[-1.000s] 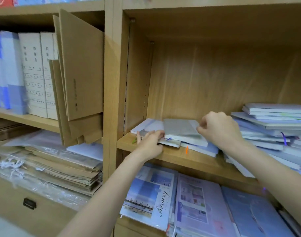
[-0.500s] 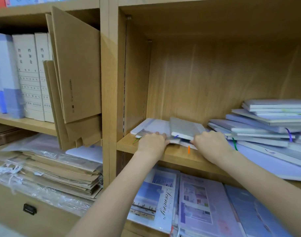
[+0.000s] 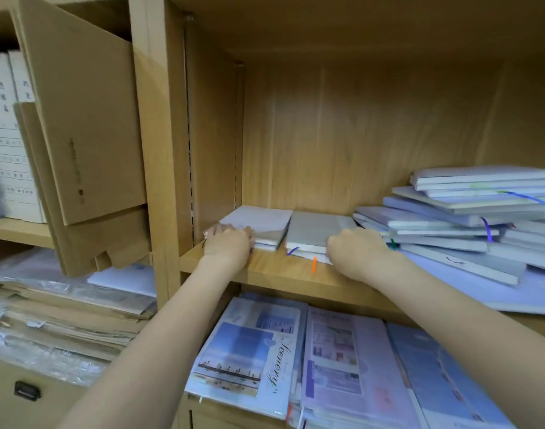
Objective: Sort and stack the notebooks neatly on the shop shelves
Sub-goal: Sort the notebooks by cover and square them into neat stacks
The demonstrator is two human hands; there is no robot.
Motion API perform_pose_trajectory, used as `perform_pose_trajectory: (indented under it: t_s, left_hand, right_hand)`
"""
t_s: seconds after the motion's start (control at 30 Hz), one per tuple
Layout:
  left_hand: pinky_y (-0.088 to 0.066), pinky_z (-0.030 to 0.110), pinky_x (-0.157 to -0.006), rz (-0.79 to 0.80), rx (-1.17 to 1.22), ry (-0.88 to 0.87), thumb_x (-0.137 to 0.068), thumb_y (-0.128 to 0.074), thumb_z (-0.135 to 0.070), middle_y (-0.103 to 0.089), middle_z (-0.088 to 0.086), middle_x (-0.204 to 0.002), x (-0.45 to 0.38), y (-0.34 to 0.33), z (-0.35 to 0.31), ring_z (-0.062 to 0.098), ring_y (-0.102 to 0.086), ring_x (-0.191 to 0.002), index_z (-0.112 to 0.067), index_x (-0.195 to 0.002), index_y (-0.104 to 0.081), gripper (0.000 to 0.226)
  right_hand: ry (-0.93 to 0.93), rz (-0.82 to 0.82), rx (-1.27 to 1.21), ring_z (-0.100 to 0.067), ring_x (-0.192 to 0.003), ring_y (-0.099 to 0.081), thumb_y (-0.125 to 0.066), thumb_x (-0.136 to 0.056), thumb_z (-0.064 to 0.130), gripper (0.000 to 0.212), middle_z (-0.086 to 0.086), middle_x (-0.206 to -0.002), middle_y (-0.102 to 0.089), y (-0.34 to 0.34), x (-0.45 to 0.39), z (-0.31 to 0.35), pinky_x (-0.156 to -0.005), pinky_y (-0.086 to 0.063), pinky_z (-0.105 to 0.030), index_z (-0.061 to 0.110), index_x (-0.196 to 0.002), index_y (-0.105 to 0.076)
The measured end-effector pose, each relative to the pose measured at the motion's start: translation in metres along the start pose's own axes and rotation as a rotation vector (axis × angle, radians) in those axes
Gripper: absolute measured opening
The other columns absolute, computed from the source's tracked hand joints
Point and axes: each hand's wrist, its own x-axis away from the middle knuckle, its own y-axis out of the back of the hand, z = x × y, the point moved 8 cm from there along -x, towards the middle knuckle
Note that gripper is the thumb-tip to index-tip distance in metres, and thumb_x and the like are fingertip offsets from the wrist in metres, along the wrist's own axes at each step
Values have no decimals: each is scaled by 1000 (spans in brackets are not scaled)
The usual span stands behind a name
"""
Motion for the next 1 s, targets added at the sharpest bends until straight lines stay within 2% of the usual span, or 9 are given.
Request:
perform_pose_trajectory:
  t_s: [0.1,0.17,0.27,0.37,0.47,0.6,0.7,0.8,1.0]
  left_hand:
    - [-27,45,-107,-157,26,-44,-97,-34,-19,-55,12,-123,14,18,-14,32,-47,-118,-16,-129,-47,35]
    - [-23,44,-109,-245,134,-77,-94,-40,-16,-56,10,-124,24,34,-26,31,-49,-119,-15,-133,-45,39]
    - [-31,36,-98,-407,260,-126,-89,-43,-8,-62,11,-117,34,67,-48,31,-53,-112,-13,-127,-52,40]
    - [-34,34,-92,-484,341,-249,-87,-43,-8,-62,8,-118,45,92,-97,29,-54,-111,-16,-128,-52,42]
    - [-35,35,-94,-436,426,-329,-89,-43,-8,-59,8,-124,47,101,-147,28,-51,-115,-17,-131,-49,43]
    - [-36,26,-98,-243,951,-332,-92,-46,-7,-53,10,-133,38,109,-196,25,-48,-123,-9,-133,-46,42]
    - [-38,24,-95,-38,1302,-300,-91,-53,-6,-48,7,-137,32,104,-225,20,-47,-125,-4,-138,-38,49]
    - [-45,19,-83,82,1602,-275,-84,-54,9,-54,6,-128,31,100,-240,17,-53,-111,1,-134,-41,52]
    - [-39,19,-95,-4,1677,-319,-88,-51,9,-55,4,-127,41,110,-242,9,-52,-113,0,-131,-48,44]
  right_hand:
    - [-16,-29,-188,-33,-107,-54,-37,-96,14,24,-15,-105,-55,-4,1,-20,-75,-41,-31,5,-111,-54]
    - [3,-145,-261,-35,-108,-54,-41,-94,15,27,-18,-103,-58,13,11,-34,-81,-46,-35,3,-114,-55]
    - [107,-331,-260,-31,-113,-49,-48,-90,15,28,-15,-110,-60,41,32,-62,-95,-35,-34,3,-114,-58]
    - [31,-484,-247,-38,-116,-50,-57,-84,6,22,-19,-112,-62,62,64,-122,-103,-29,-34,-3,-104,-63]
    - [-135,-454,-295,-39,-130,-37,-64,-85,17,30,-21,-127,-56,54,81,-180,-108,-26,-40,0,-110,-63]
    - [-327,-354,-403,-32,-140,-21,-58,-87,41,49,-16,-145,-37,45,91,-234,-114,-18,-40,17,-129,-52]
    - [-353,-260,-558,-27,-131,-37,-56,-90,38,53,-15,-139,-44,38,93,-250,-101,-28,-27,17,-137,-43]
    - [-371,-249,-693,-26,-126,-44,-57,-90,38,51,-9,-137,-49,29,95,-258,-99,-34,-29,19,-136,-45]
    - [-445,-321,-941,-21,-114,-49,-62,-88,31,47,-5,-125,-53,21,105,-269,-92,-38,-28,20,-132,-50]
